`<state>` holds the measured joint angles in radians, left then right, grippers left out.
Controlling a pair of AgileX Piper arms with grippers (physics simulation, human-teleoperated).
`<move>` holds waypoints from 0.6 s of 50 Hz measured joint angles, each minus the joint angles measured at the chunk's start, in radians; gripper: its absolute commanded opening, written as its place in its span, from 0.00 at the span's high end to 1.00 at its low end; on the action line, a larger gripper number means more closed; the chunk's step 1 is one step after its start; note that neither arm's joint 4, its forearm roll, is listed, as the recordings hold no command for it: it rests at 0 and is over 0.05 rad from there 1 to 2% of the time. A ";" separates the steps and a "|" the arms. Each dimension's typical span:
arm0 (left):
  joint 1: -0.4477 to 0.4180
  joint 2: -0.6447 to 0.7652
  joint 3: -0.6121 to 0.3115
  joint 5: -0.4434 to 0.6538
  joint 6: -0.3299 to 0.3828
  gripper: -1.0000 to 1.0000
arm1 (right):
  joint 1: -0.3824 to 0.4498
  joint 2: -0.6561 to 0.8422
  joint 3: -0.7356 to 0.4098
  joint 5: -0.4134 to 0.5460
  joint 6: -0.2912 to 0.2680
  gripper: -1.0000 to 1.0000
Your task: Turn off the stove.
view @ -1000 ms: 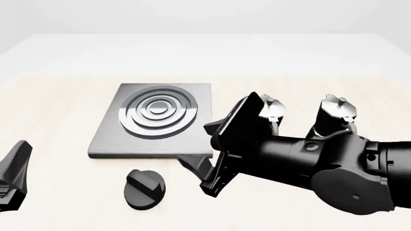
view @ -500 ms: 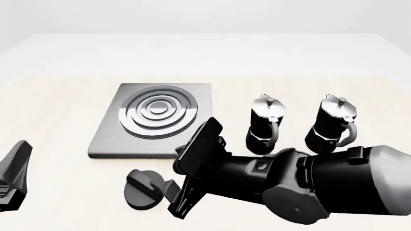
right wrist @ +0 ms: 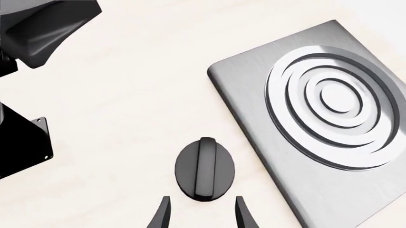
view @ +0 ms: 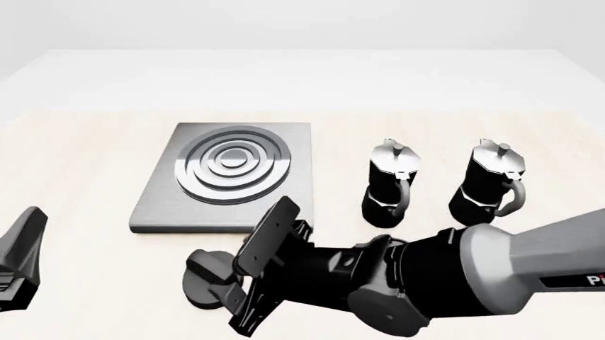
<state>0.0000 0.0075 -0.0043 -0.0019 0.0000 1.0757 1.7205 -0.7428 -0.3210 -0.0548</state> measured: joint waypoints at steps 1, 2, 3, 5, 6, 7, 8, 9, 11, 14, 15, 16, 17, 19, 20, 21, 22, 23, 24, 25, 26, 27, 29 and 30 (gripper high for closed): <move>0.000 0.000 0.000 0.000 0.000 0.00 | 0.000 0.006 -0.002 -0.002 0.000 0.00; 0.000 0.000 0.000 0.000 0.000 0.00 | 0.001 0.012 -0.004 -0.004 0.001 0.00; 0.000 0.000 0.000 0.000 0.000 0.00 | 0.001 0.018 -0.006 -0.006 0.001 0.00; 0.000 0.000 0.000 0.000 0.000 0.00 | 0.002 0.030 -0.010 -0.011 0.002 0.00; 0.000 0.000 0.000 0.000 0.000 0.00 | 0.003 0.036 -0.012 -0.013 0.003 0.00; 0.000 0.000 0.000 0.000 0.000 0.00 | 0.003 0.041 -0.014 -0.015 0.004 0.00; 0.000 0.000 0.000 0.000 0.000 0.00 | 0.003 0.046 -0.016 -0.017 0.004 0.00; 0.000 0.000 0.000 0.000 0.000 0.00 | 0.004 0.051 -0.018 -0.018 0.005 0.00; 0.000 0.000 0.000 0.000 0.000 0.00 | 0.004 0.062 -0.021 -0.022 0.006 0.00; 0.000 0.000 0.000 0.000 0.000 0.00 | 0.005 0.077 -0.026 -0.028 0.008 0.00; 0.000 0.000 0.000 0.000 0.000 0.00 | 0.006 0.082 -0.028 -0.029 0.008 0.00; 0.000 0.000 0.000 0.000 0.000 0.00 | 0.006 0.087 -0.030 -0.031 0.009 0.00; 0.000 0.000 0.000 0.000 0.000 0.00 | 0.006 0.092 -0.032 -0.033 0.009 0.00; 0.000 0.000 0.000 0.000 0.000 0.00 | 0.006 0.102 -0.036 -0.036 0.010 0.00; 0.000 0.000 0.000 0.000 0.000 0.00 | 0.006 0.107 -0.038 -0.038 0.011 0.00; 0.000 0.000 0.000 0.000 0.000 0.00 | 0.006 0.111 -0.040 -0.039 0.011 0.00; 0.000 0.000 0.000 0.000 0.000 0.00 | 0.006 0.116 -0.041 -0.041 0.012 0.00; 0.000 0.000 0.000 0.000 0.000 0.00 | 0.006 0.121 -0.043 -0.042 0.012 0.00; 0.000 0.000 0.000 0.000 0.000 0.00 | 0.006 0.126 -0.045 -0.044 0.013 0.00; 0.000 0.000 0.000 0.000 0.000 0.00 | 0.007 0.131 -0.047 -0.046 0.013 0.00; 0.000 0.000 0.000 0.000 0.000 0.00 | 0.007 0.135 -0.049 -0.047 0.014 0.00; 0.000 0.000 0.000 0.000 0.000 0.00 | 0.007 0.140 -0.051 -0.049 0.014 0.00; 0.000 0.000 0.000 0.000 0.000 0.00 | 0.008 0.150 -0.054 -0.051 0.015 0.00; 0.000 0.000 0.000 0.000 0.000 0.00 | 0.008 0.154 -0.056 -0.052 0.016 0.00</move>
<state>0.0000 0.0075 -0.0043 -0.0019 0.0000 1.0836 1.8747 -0.7986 -0.3734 -0.0389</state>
